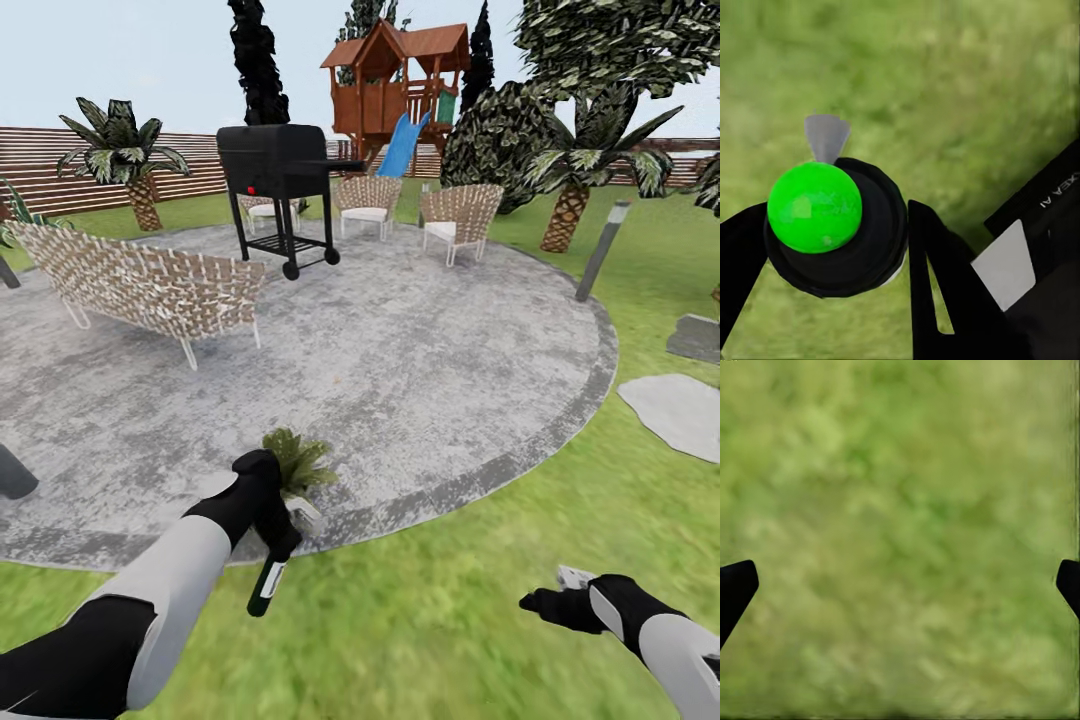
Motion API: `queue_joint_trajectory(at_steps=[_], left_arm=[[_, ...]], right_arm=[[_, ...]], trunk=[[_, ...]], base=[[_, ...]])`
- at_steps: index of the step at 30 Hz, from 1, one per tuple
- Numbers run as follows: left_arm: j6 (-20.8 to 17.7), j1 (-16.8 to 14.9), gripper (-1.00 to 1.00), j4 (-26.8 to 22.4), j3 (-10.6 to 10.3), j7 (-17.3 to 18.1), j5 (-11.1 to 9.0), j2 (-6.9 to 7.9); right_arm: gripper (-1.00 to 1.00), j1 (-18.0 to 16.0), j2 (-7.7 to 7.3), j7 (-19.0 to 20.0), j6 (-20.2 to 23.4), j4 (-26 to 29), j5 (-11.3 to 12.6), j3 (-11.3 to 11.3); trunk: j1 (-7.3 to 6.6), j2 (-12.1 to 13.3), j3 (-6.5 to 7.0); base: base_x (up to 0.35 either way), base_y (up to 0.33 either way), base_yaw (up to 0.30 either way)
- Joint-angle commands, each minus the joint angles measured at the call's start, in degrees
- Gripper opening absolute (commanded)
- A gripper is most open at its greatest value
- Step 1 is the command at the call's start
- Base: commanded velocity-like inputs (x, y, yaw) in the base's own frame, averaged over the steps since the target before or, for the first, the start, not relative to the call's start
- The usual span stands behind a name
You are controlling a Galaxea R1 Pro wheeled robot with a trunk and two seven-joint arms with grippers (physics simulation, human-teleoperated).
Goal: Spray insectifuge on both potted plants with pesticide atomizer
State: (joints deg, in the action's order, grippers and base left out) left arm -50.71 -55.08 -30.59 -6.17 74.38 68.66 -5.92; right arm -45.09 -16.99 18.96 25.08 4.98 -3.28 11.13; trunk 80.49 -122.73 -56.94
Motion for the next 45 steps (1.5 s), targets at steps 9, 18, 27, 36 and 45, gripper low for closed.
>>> queue_joint_trajectory(at_steps=[9,18,27,36,45], left_arm=[[14.35,-0.03,-1.00,0.18,0.17,0.42,-25.45,-1.03],[20.95,3.33,-1.00,0.56,0.13,-28.57,-41.23,-1.66],[32.76,7.91,-1.00,0.57,-0.06,-34.03,-43.96,-2.09],[44.38,8.41,-1.00,4.54,0.02,-33.56,-43.96,-0.89],[49.64,8.50,-1.00,5.54,0.02,-31.07,-44.03,0.70]], right_arm=[[1.00,0.00,-0.85,6.24,0.40,20.97,0.07,0.57],[1.00,0.00,-0.75,10.43,1.27,24.96,0.22,0.48],[1.00,0.00,-1.68,48.55,3.80,25.26,-0.18,0.59],[1.00,-0.08,-6.45,49.11,3.96,41.96,-0.71,0.66],[1.00,-0.56,-3.15,48.91,8.23,46.59,-18.00,0.27]], trunk=[[-0.04,-0.02,-0.05],[-0.04,-0.02,-0.05],[-0.04,-0.02,-0.05],[-0.04,-0.02,-0.05],[-0.04,-0.02,-0.05]], base=[[-0.191,-0.178,0.000],[0.011,-0.035,0.000],[0.000,0.000,0.000],[0.000,0.000,0.000],[0.000,0.000,0.000]])
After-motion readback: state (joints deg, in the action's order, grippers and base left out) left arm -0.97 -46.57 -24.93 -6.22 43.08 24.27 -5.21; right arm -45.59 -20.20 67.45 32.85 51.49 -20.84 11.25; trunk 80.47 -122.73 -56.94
